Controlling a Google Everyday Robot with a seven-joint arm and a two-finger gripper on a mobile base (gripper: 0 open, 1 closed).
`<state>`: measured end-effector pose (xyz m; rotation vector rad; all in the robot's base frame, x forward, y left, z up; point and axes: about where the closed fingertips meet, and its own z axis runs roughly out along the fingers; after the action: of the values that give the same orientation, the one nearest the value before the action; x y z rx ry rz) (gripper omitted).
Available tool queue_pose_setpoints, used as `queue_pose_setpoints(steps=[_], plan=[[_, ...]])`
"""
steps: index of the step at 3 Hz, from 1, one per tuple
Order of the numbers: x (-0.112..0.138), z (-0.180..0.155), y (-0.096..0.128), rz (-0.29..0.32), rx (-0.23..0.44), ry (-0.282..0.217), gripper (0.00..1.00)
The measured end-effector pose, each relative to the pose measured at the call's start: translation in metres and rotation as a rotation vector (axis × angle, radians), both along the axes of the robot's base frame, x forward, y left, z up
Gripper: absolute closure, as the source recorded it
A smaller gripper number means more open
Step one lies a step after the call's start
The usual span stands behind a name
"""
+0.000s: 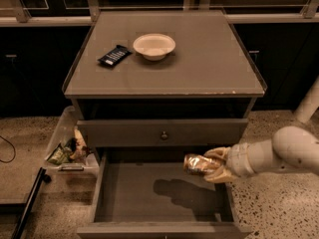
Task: Place orange can into middle drawer
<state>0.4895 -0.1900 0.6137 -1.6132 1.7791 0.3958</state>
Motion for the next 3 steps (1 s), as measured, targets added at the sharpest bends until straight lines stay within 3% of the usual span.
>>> queue_pose_setpoints(steps=[1,3], plan=[[-0.006,-0.060,0.029,0.028,0.014,0.025,1.00],[-0.007,-0.070,0.033,0.011,-0.004,0.004,1.00]])
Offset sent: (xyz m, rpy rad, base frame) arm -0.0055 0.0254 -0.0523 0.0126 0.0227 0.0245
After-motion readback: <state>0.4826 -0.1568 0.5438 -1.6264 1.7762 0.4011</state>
